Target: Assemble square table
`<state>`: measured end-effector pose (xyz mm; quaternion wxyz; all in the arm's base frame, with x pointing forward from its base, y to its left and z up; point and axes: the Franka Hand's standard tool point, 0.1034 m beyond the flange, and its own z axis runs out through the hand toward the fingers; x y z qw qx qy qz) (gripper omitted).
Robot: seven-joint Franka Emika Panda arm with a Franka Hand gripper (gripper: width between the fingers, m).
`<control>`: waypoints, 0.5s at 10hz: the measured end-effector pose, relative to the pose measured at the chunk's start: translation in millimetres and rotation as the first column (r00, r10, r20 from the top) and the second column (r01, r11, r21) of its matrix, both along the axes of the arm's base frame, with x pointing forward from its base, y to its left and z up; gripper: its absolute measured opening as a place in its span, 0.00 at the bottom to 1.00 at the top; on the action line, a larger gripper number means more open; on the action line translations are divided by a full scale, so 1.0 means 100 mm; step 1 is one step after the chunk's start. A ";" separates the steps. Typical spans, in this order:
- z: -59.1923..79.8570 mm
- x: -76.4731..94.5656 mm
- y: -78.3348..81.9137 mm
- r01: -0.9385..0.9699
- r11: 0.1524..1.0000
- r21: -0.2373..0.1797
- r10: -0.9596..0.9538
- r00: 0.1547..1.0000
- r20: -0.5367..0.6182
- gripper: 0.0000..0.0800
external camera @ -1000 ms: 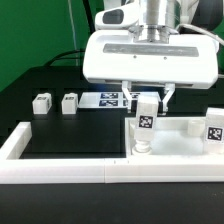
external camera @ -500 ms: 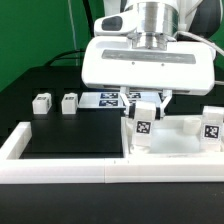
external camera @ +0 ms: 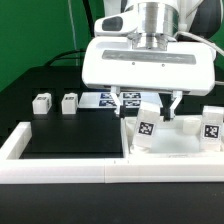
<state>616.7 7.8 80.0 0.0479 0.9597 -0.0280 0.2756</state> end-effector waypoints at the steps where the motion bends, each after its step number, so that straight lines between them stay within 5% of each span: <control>1: 0.00 0.00 0.00 0.000 1.000 0.000 0.000 1.000 0.000 0.80; 5: -0.02 -0.01 -0.01 0.005 1.000 0.009 -0.005 0.999 -0.036 0.81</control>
Offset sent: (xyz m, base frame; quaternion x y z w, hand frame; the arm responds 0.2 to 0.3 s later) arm 0.0000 0.0000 0.0000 0.0000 0.0000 0.0000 1.0000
